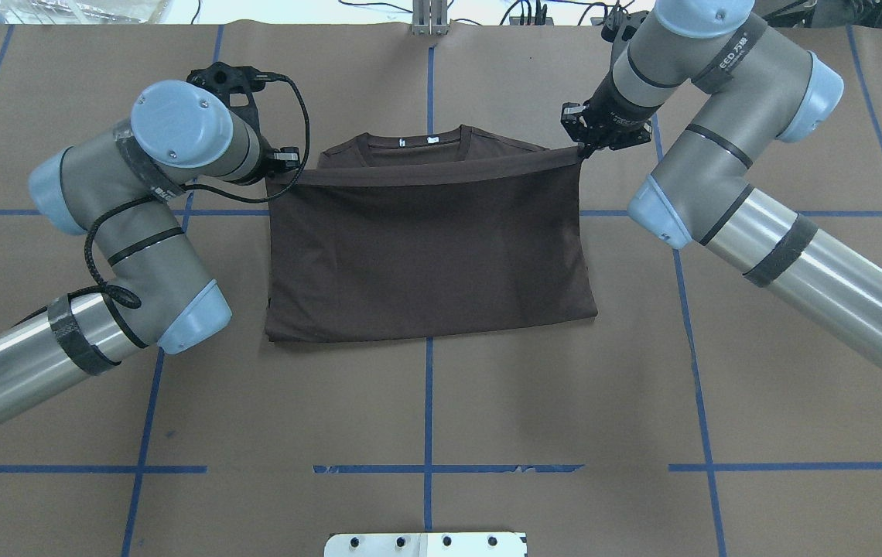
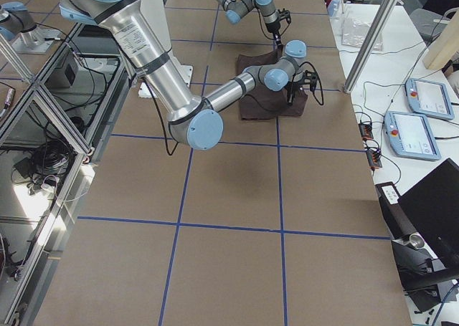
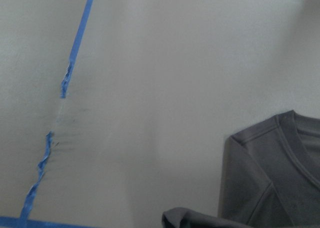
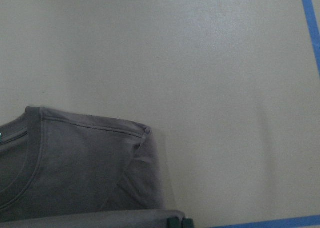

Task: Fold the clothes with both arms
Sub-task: 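Lay the hem down near the collar with both grippers and release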

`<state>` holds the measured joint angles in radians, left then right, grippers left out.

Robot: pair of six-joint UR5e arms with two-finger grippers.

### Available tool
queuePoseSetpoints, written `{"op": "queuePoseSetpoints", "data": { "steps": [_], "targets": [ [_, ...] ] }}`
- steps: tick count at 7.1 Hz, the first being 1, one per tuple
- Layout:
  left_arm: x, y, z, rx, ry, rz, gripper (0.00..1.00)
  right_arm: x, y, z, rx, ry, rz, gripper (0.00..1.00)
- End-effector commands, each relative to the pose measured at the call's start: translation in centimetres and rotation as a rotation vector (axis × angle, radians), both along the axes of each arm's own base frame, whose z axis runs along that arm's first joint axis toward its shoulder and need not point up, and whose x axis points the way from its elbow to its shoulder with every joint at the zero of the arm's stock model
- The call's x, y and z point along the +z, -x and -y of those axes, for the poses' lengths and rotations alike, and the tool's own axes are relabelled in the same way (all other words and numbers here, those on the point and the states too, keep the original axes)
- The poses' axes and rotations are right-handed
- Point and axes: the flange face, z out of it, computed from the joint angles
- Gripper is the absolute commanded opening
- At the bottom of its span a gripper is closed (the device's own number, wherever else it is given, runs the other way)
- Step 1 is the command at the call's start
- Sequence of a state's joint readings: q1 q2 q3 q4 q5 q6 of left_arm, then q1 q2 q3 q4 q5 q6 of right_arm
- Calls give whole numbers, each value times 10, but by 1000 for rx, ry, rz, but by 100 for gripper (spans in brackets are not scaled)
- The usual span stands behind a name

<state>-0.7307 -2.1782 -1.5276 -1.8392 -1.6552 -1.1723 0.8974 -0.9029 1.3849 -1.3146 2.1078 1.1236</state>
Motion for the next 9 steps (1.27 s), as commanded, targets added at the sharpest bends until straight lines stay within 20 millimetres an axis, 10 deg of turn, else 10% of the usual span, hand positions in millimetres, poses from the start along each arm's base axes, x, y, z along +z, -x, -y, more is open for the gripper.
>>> {"op": "queuePoseSetpoints", "data": {
  "steps": [1,9],
  "targets": [
    [8,-3,18,-16,10,13,0,1,7,17,8,17,-17,0],
    [5,-12,33,-22,-3,6,0,-2,14,41,14,29,-38,0]
  ]
}}
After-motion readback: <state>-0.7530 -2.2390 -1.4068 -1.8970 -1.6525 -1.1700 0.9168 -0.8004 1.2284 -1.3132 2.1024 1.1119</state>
